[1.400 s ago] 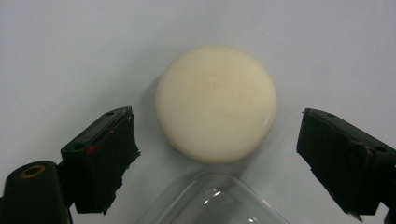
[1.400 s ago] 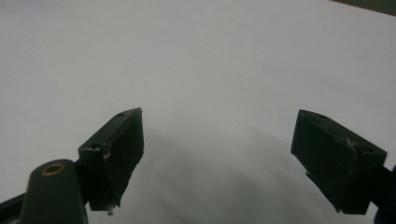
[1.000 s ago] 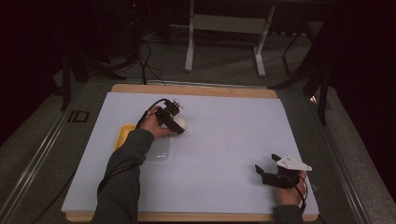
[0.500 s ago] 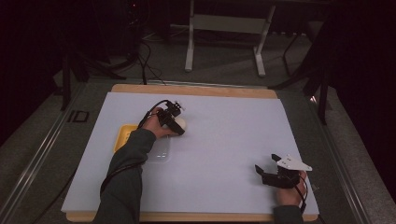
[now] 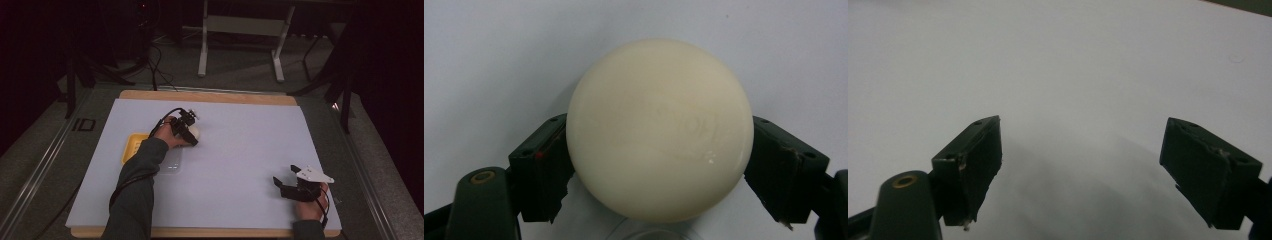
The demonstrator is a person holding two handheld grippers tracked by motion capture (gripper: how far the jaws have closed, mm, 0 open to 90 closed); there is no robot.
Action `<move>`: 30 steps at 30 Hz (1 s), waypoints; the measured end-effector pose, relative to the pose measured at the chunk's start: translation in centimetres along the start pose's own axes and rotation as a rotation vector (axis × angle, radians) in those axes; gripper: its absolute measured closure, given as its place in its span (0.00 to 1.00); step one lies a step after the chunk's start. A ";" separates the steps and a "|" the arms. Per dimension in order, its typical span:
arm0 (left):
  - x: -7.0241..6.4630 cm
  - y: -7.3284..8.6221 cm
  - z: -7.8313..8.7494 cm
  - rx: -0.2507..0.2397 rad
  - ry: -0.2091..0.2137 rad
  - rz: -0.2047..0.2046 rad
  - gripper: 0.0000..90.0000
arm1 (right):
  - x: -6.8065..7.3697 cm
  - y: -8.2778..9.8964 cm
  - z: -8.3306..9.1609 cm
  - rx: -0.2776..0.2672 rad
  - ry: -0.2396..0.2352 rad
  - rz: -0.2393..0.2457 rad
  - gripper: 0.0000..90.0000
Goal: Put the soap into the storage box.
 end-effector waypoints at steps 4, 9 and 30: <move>0.0 -0.2 -0.1 0.009 -0.002 0.000 0.23 | 0.0 0.0 0.0 0.000 -0.001 0.000 0.19; 0.0 -0.4 -0.2 0.014 0.000 0.004 0.24 | 0.0 0.0 0.0 0.001 -0.001 -0.002 0.19; -0.2 -1.3 -0.3 0.078 -0.018 -0.010 0.26 | 0.0 0.0 -0.1 0.009 -0.005 0.004 0.19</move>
Point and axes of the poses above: each handheld gripper's, and its own axes: z roughly backward along the jaws, y roughly out of its underside, x roughly to its left, the point moved 2 cm from there along -z, roughly forward along the jaws, and after that the axes turned 13 degrees about z, right-handed, at the moved point
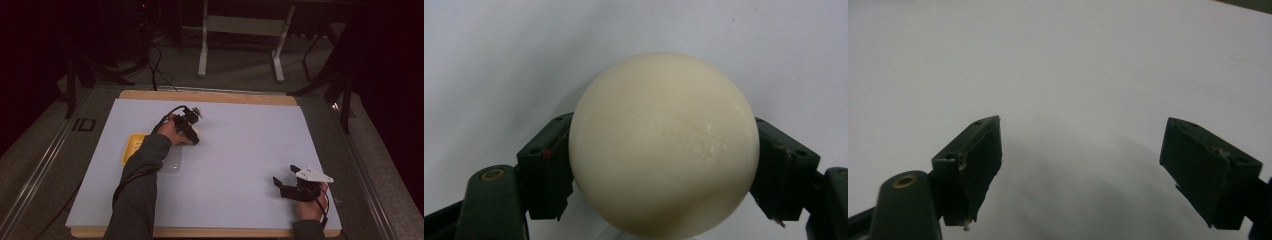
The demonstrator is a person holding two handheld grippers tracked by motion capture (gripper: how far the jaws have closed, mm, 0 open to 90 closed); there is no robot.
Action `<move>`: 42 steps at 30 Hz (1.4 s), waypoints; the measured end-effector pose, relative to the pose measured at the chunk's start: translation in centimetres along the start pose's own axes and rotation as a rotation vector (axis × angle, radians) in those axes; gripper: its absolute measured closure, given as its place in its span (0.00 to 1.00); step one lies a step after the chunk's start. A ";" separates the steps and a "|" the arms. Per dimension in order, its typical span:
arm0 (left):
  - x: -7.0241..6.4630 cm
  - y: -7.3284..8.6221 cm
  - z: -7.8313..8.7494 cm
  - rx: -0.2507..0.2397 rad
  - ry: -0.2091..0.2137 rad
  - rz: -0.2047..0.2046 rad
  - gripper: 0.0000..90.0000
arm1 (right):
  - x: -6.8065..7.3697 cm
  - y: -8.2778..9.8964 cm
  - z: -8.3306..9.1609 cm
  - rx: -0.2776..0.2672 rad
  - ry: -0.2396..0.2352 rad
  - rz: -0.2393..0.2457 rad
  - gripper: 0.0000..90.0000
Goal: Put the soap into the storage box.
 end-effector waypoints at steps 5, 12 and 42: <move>0.0 -0.1 0.0 -0.011 0.012 0.005 0.25 | 0.0 0.0 0.0 0.002 -0.002 -0.001 0.19; 0.0 -0.3 -0.1 -0.012 0.001 0.004 0.23 | 0.1 0.0 -0.1 0.006 -0.002 0.007 0.19; -1.5 -0.3 1.7 0.014 0.028 -0.057 0.27 | 0.1 -0.1 -0.1 0.011 -0.003 0.014 0.19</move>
Point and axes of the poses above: each handheld gripper's, and its own axes: z roughly backward along the jaws, y roughly out of its underside, x roughly to its left, the point moved 2 cm from there along -z, roughly forward along the jaws, and after that the axes turned 13 degrees about z, right-handed, at the moved point
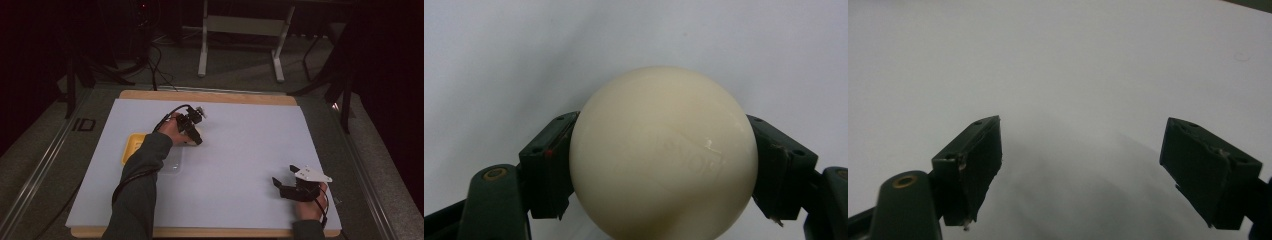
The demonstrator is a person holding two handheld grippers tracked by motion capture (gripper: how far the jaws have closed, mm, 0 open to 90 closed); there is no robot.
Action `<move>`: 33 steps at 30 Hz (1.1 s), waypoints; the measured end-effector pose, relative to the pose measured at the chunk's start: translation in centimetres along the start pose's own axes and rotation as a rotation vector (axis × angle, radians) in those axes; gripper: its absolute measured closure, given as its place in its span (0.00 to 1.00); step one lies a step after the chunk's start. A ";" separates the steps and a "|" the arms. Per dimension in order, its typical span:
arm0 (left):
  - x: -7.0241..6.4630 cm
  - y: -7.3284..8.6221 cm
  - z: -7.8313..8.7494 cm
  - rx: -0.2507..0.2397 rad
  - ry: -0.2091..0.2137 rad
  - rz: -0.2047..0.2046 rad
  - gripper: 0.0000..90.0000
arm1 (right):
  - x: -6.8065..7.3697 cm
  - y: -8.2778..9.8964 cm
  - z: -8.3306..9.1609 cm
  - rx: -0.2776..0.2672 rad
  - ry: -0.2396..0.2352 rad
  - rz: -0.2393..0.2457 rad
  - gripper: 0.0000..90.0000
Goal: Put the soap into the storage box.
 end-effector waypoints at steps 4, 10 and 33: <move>-0.2 0.4 0.7 0.003 -0.009 -0.017 0.27 | 0.0 0.0 0.0 0.001 0.001 0.001 0.19; -0.1 1.0 2.1 -0.012 0.008 -0.028 0.27 | 0.0 0.0 0.0 0.003 0.003 0.001 0.19; 0.5 3.4 5.5 -0.086 0.040 -0.055 0.27 | 0.0 0.0 0.0 0.002 0.006 0.002 0.19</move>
Point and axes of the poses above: each handheld gripper's, and its own axes: z roughly backward along the jaws, y roughly out of its underside, x roughly to its left, the point moved 2 cm from there along -z, roughly forward along the jaws, and after that the axes turned 13 degrees about z, right-handed, at the moved point
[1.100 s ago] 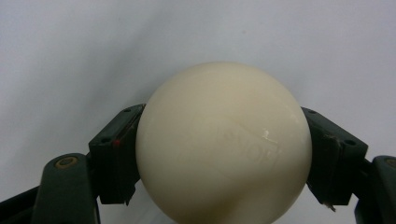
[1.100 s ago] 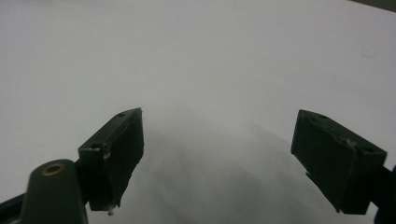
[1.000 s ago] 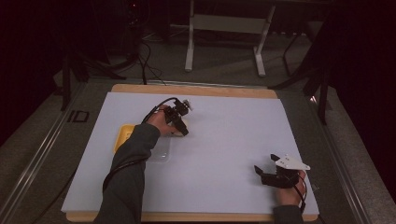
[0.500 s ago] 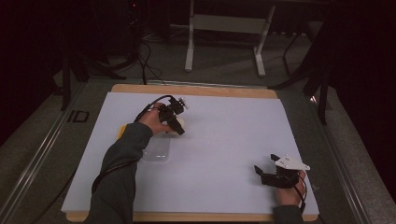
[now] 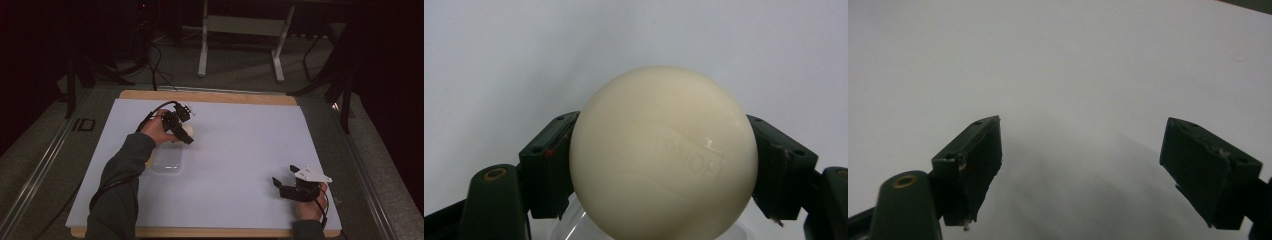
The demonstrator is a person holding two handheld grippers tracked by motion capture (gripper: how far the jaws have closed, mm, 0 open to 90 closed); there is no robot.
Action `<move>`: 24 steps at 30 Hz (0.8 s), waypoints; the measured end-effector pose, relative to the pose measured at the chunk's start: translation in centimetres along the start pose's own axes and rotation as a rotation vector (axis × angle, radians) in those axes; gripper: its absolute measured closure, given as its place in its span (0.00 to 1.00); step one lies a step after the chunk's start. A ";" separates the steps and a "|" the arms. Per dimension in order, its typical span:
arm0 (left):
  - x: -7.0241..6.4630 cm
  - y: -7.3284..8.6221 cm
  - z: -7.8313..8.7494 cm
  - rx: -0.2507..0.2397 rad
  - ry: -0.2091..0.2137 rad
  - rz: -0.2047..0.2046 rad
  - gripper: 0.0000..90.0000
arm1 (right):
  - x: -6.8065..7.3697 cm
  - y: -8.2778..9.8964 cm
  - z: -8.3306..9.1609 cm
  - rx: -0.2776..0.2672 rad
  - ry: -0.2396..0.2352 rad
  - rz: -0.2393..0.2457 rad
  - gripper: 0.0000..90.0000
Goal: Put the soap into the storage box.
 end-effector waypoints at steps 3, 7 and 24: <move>0.0 0.3 0.3 -0.004 0.008 -0.009 0.27 | 0.0 0.0 0.0 0.000 0.001 0.000 0.19; 0.0 0.8 0.7 0.000 0.007 -0.014 0.27 | 0.0 0.0 0.0 -0.001 0.005 0.004 0.19; 0.3 2.6 2.3 -0.008 0.000 -0.014 0.27 | 0.1 0.0 0.0 -0.003 0.008 0.010 0.19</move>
Point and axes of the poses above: each handheld gripper's, and its own axes: z roughly backward along the jaws, y roughly out of its underside, x roughly to its left, the point moved 2 cm from there along -z, roughly forward along the jaws, and after that the axes turned 13 degrees about z, right-handed, at the moved point
